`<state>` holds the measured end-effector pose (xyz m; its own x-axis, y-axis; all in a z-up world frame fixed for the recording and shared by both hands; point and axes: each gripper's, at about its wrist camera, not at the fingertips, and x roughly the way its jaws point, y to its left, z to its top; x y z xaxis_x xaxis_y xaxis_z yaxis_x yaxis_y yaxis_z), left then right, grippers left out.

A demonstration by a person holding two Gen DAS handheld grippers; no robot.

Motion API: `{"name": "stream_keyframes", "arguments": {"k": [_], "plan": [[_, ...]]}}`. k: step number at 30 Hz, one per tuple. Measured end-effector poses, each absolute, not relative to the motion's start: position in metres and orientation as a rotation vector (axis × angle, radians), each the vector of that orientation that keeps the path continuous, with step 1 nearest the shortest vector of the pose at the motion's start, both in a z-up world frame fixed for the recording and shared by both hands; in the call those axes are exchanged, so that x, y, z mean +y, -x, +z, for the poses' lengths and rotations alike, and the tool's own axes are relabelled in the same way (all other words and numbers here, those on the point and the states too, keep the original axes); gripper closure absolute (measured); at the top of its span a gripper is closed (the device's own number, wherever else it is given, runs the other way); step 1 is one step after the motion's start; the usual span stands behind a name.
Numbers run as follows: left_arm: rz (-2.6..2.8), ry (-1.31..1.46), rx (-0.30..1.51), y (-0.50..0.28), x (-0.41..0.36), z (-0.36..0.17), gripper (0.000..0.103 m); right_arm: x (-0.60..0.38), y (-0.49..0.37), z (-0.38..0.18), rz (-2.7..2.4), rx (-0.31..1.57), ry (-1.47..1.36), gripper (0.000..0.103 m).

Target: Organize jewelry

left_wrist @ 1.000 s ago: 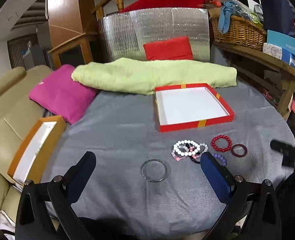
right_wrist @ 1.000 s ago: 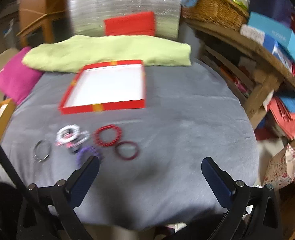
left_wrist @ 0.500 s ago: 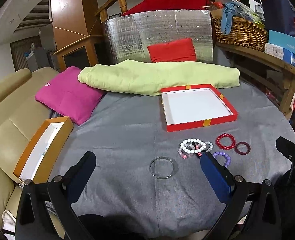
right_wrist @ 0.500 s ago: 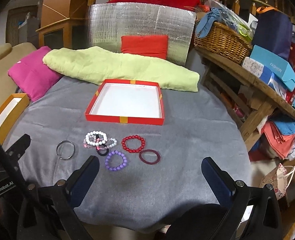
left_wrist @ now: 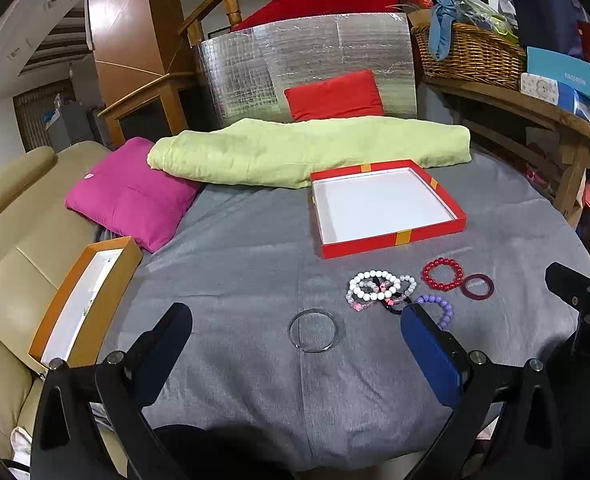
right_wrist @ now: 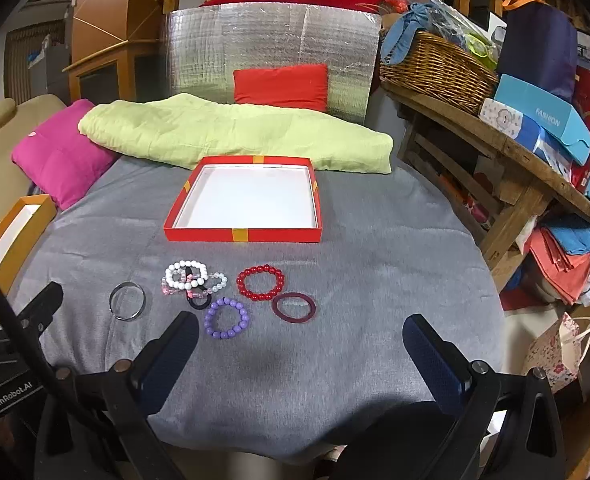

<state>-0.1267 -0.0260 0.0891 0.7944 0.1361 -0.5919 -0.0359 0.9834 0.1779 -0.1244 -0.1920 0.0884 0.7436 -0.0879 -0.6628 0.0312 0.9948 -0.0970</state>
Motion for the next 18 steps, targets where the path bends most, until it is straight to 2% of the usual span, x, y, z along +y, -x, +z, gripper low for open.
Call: {"name": "stream_keyframes", "arguments": {"k": [18], "plan": [[0.073, -0.202, 0.673, 0.129, -0.041, 0.081, 0.0, -0.203, 0.124, 0.082, -0.08, 0.742, 0.061, 0.0]]}}
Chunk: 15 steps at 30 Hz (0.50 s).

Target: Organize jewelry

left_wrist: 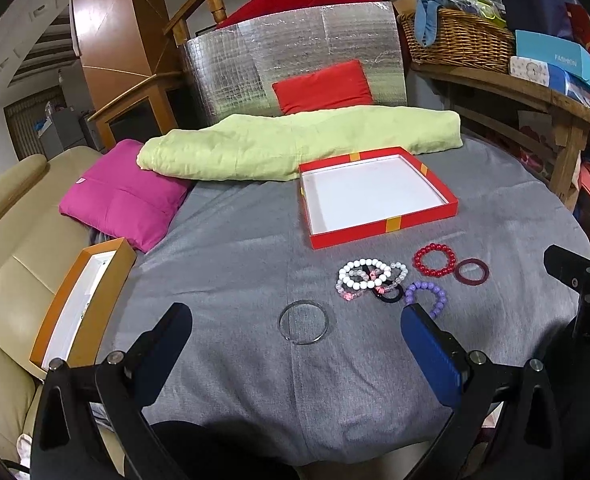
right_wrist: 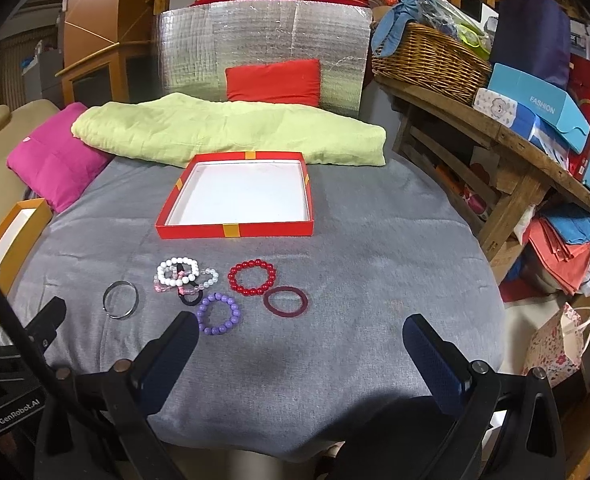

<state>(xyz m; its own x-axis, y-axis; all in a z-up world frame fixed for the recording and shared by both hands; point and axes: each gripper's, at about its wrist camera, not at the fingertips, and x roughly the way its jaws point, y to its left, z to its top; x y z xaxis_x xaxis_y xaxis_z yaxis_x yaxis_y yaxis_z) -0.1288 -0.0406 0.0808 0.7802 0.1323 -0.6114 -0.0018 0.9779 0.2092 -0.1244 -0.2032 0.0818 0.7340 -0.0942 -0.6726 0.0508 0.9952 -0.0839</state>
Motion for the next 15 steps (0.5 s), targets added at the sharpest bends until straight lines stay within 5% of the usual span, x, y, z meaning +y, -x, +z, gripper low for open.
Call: {"name": "stream_keyframes", "arguments": {"k": [15], "plan": [[0.105, -0.194, 0.699, 0.117, -0.027, 0.065, 0.0, -0.209, 0.115, 0.07, -0.087, 0.777, 0.039, 0.0]]}}
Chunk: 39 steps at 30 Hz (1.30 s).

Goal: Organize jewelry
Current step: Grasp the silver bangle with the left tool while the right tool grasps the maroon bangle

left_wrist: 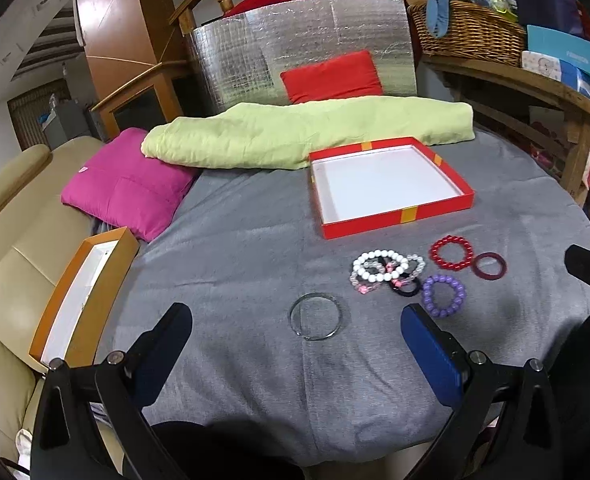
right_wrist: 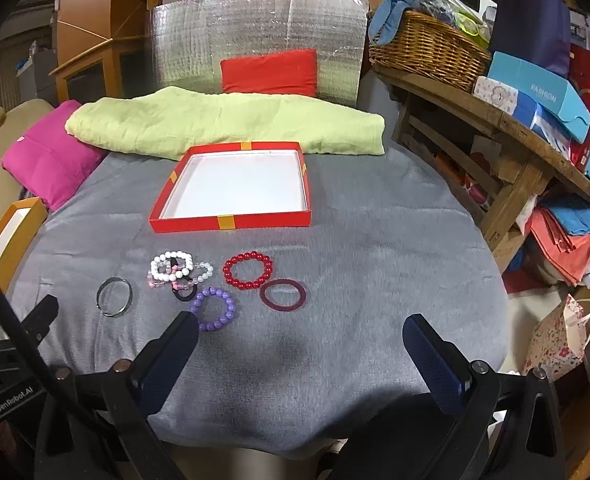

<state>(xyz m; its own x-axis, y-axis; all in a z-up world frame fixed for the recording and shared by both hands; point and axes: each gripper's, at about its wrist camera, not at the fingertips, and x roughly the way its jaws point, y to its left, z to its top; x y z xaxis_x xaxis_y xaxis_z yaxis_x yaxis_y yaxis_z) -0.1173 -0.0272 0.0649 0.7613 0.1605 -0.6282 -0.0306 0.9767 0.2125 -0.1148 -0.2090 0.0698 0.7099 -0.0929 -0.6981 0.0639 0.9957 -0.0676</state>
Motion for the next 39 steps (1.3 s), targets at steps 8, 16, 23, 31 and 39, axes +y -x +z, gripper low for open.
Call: {"name": "stream_keyframes", "arguments": {"k": [8, 16, 23, 31, 39], "plan": [[0.095, -0.196, 0.702, 0.104, -0.016, 0.05, 0.0, -0.209, 0.101, 0.056, -0.082, 0.811, 0.041, 0.0], [0.044, -0.138, 0.82, 0.075, 0.021, 0.013, 0.0, -0.257, 0.058, 0.015, 0.021, 0.897, -0.101, 0.002], [-0.013, -0.062, 0.898, 0.044, 0.032, -0.014, 0.0, -0.298, 0.019, -0.022, 0.089, 0.971, -0.232, 0.024], [-0.095, -0.031, 0.955, 0.02, 0.016, -0.046, 0.0, -0.285, -0.001, -0.036, 0.189, 0.982, -0.238, 0.039], [-0.098, -0.005, 0.988, 0.008, 0.019, -0.061, 0.0, -0.254, -0.015, -0.05, 0.217, 1.033, -0.131, 0.039]]}}
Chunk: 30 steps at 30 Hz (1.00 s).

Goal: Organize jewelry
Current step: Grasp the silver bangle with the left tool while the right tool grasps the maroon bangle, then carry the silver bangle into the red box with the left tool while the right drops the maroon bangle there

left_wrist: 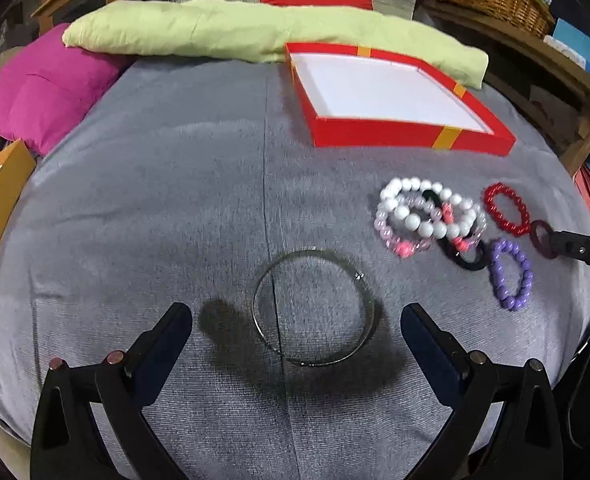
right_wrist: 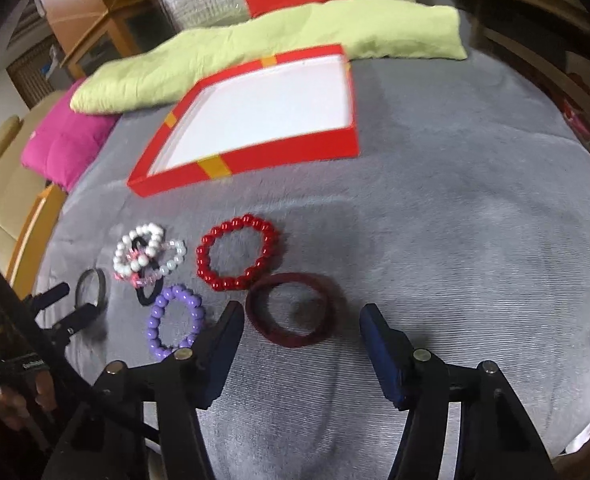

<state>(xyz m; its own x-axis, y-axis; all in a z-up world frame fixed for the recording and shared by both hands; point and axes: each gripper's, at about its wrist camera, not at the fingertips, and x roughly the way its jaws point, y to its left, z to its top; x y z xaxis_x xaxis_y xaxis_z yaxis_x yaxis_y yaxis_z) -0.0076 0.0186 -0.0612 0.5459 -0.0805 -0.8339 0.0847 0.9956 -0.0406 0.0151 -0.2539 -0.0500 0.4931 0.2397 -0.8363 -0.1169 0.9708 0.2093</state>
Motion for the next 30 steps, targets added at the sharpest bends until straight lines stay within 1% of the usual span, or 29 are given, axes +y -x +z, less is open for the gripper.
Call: {"name": "stream_keyframes", "arguments": {"k": [3, 5, 6, 7, 8, 10, 11, 15, 24, 30], "plan": [[-0.101, 0.011, 1.003, 0.007, 0.021, -0.066, 0.0, -0.243, -0.018, -0.057, 0.185, 1.049, -0.058, 0.039], [-0.105, 0.017, 0.988, 0.008, 0.022, -0.063, 0.004, -0.238, -0.018, -0.058, 0.178, 1.031, -0.028, 0.046], [-0.106, 0.021, 0.979, 0.01, 0.023, -0.063, 0.012, -0.237, -0.017, -0.058, 0.175, 1.02, -0.019, 0.056], [-0.103, 0.022, 0.967, 0.01, 0.025, -0.063, 0.019, -0.235, -0.016, -0.059, 0.171, 1.009, -0.007, 0.062], [-0.102, 0.027, 0.958, 0.01, 0.027, -0.062, 0.022, -0.233, -0.015, -0.059, 0.167, 0.999, 0.008, 0.066], [-0.099, 0.039, 0.938, 0.008, 0.029, -0.06, 0.04, -0.233, -0.013, -0.058, 0.172, 0.982, 0.013, 0.082], [-0.097, 0.042, 0.93, 0.008, 0.031, -0.059, 0.041, -0.233, -0.012, -0.057, 0.175, 0.976, 0.007, 0.085], [-0.106, 0.046, 0.922, 0.006, 0.032, -0.059, 0.041, -0.239, -0.01, -0.056, 0.17, 0.966, -0.02, 0.09], [-0.085, 0.033, 0.861, 0.011, 0.035, -0.049, 0.041, -0.264, -0.006, -0.038, 0.167, 0.885, -0.151, 0.09], [-0.085, 0.006, 0.805, 0.004, 0.03, -0.027, 0.041, -0.272, -0.014, -0.018, 0.201, 0.793, -0.24, 0.09]]}}
